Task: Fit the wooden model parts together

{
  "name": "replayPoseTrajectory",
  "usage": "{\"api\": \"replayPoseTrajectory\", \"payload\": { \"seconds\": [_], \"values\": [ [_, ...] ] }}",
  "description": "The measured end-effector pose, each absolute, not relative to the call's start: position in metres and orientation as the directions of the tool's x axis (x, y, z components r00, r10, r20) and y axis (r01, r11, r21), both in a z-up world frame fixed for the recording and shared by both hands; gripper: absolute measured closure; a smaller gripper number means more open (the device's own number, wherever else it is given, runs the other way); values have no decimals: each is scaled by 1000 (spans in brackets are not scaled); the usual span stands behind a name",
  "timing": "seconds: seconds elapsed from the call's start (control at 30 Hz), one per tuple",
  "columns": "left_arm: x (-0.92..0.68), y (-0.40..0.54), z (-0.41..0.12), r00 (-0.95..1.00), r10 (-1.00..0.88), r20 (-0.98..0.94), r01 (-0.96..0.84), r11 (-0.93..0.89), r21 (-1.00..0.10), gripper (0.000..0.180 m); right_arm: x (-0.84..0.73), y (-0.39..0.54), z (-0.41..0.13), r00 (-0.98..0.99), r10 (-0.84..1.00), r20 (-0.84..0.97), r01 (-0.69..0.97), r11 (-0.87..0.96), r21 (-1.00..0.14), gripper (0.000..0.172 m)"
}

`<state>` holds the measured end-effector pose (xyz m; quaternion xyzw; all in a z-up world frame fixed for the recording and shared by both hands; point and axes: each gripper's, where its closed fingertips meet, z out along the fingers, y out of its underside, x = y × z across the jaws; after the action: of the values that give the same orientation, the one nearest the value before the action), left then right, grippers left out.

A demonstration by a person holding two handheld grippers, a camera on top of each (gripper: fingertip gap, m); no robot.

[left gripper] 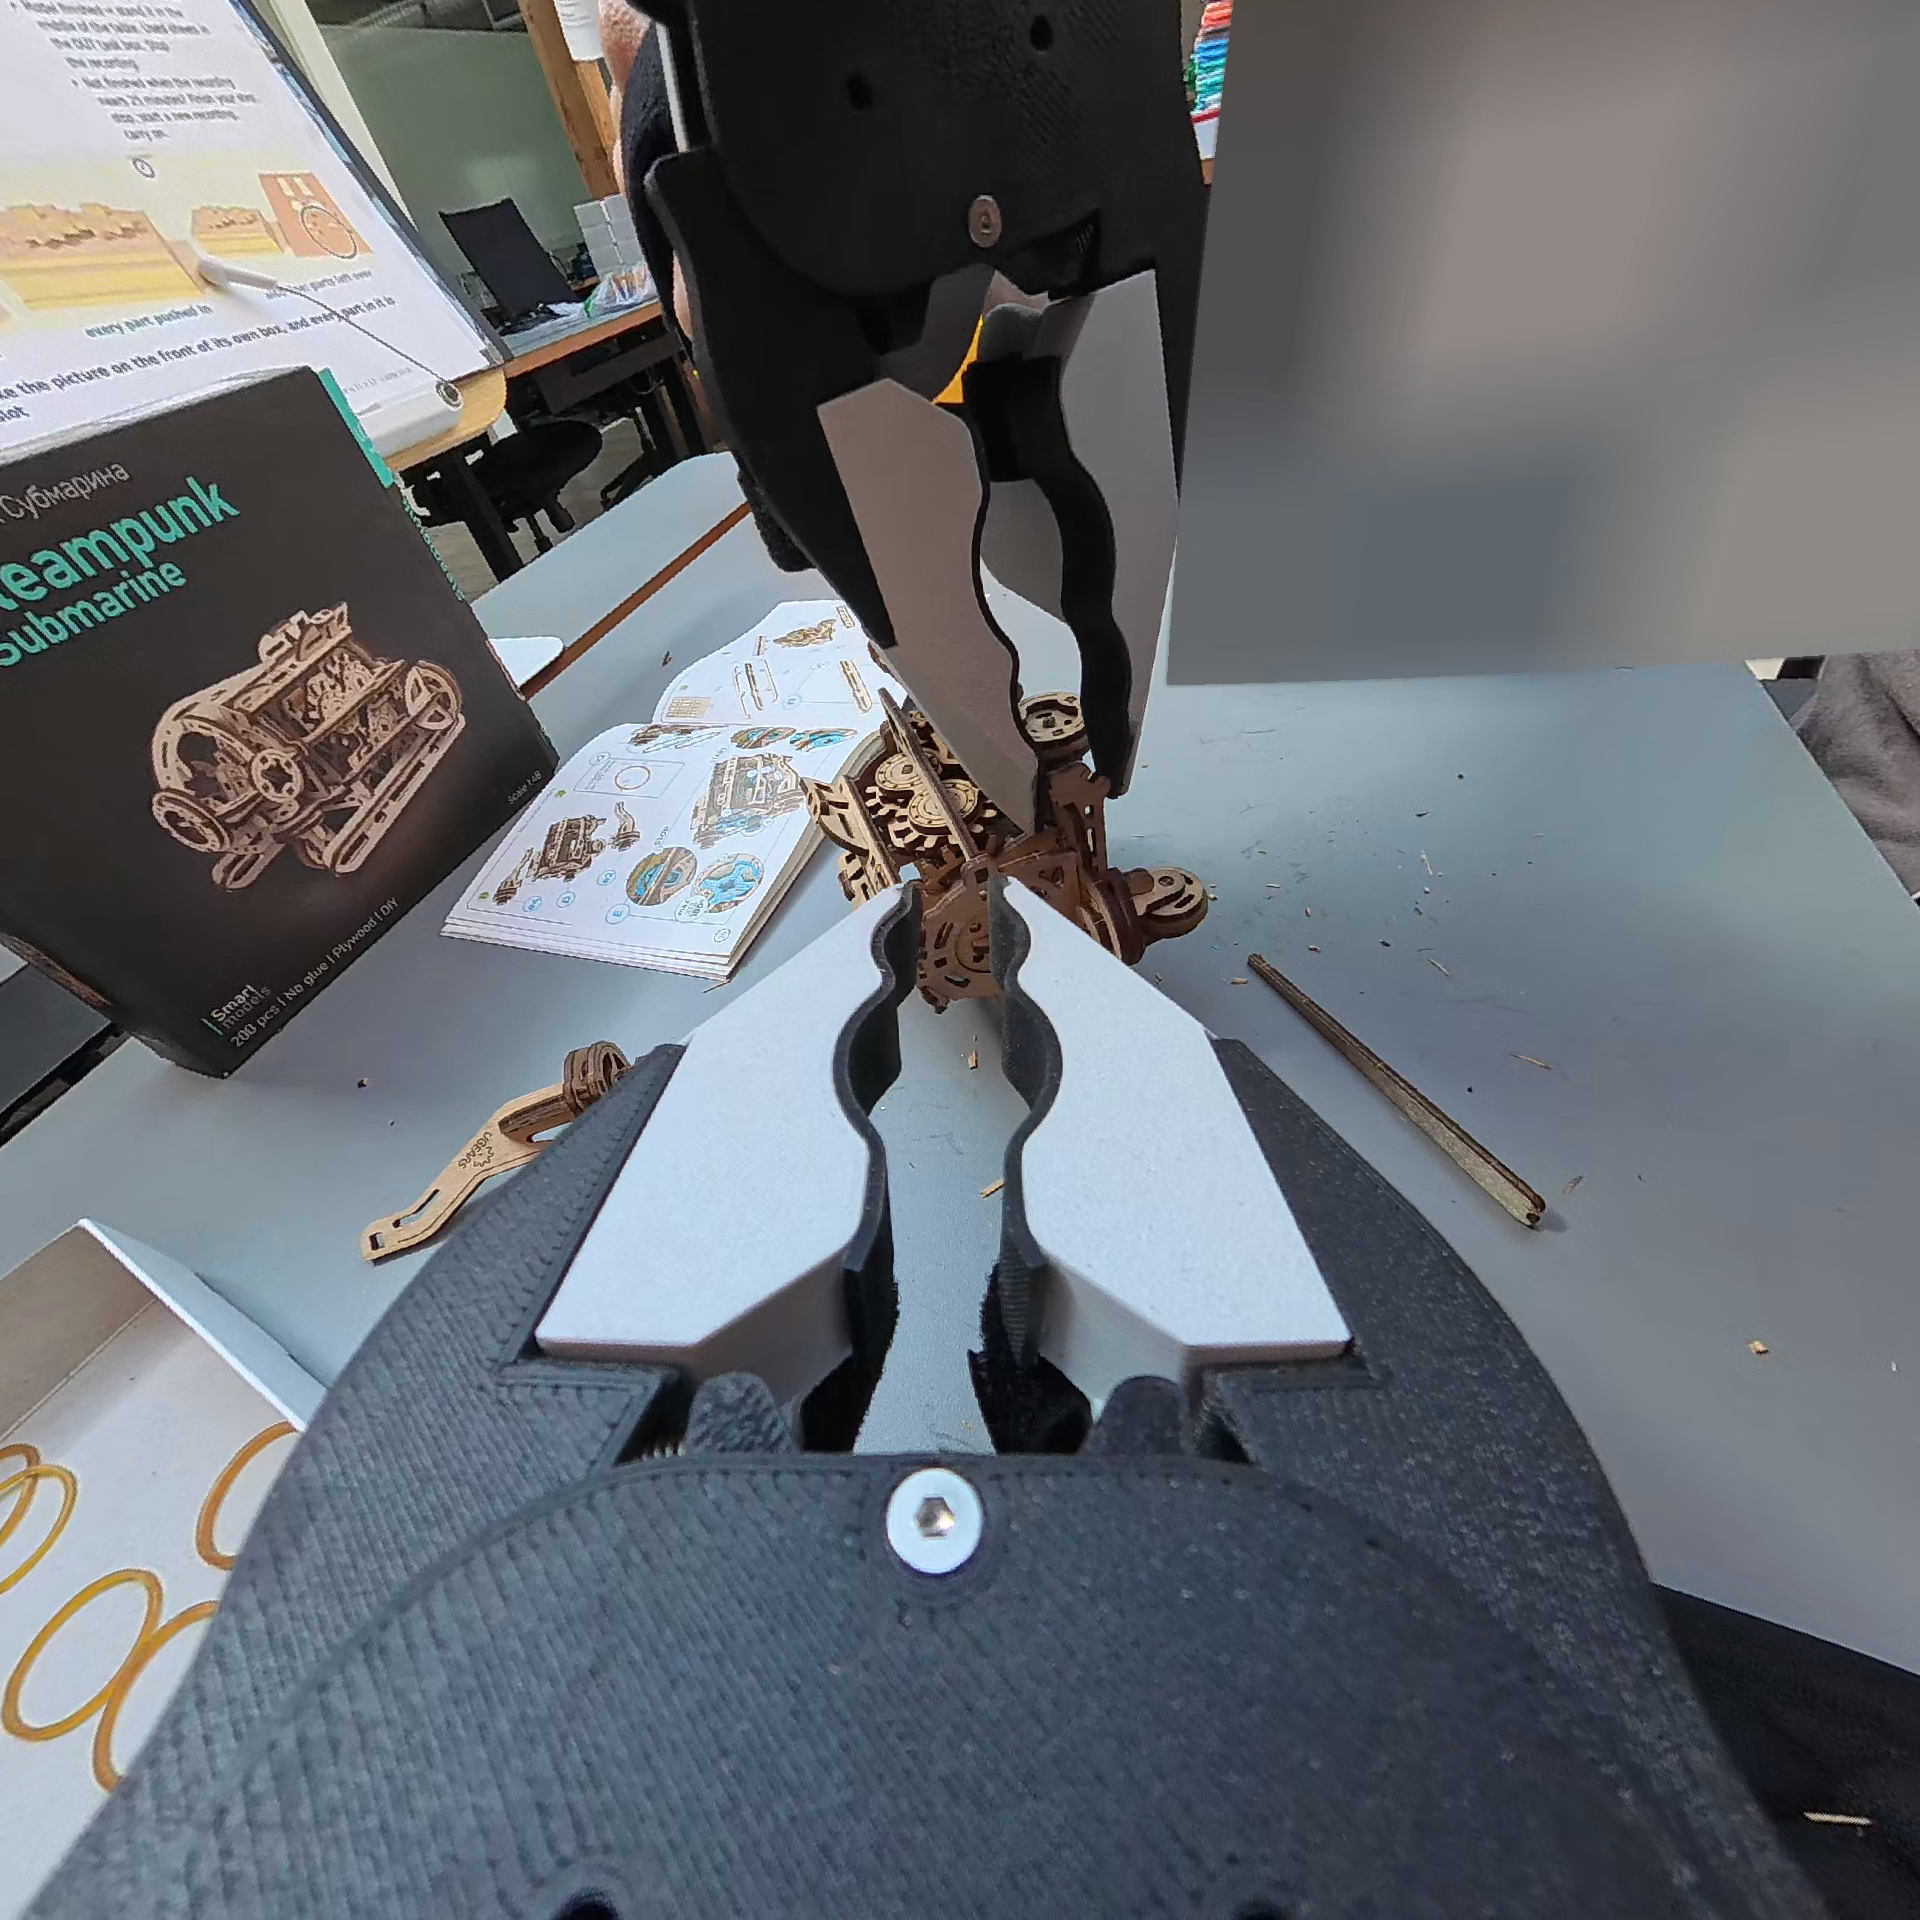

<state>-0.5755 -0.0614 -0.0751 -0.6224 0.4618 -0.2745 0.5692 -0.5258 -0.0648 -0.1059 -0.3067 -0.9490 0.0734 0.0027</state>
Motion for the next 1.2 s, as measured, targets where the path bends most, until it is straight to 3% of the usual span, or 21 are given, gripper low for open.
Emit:
{"api": "replayPoseTrajectory", "payload": {
  "seconds": [1.2],
  "values": [
    [-576, -61, -75, 422, -888, -182, -261, 73, -963, 169, -527, -63, -108, -766, 643, 28, 635, 762, -131, 152]
  ]
}}
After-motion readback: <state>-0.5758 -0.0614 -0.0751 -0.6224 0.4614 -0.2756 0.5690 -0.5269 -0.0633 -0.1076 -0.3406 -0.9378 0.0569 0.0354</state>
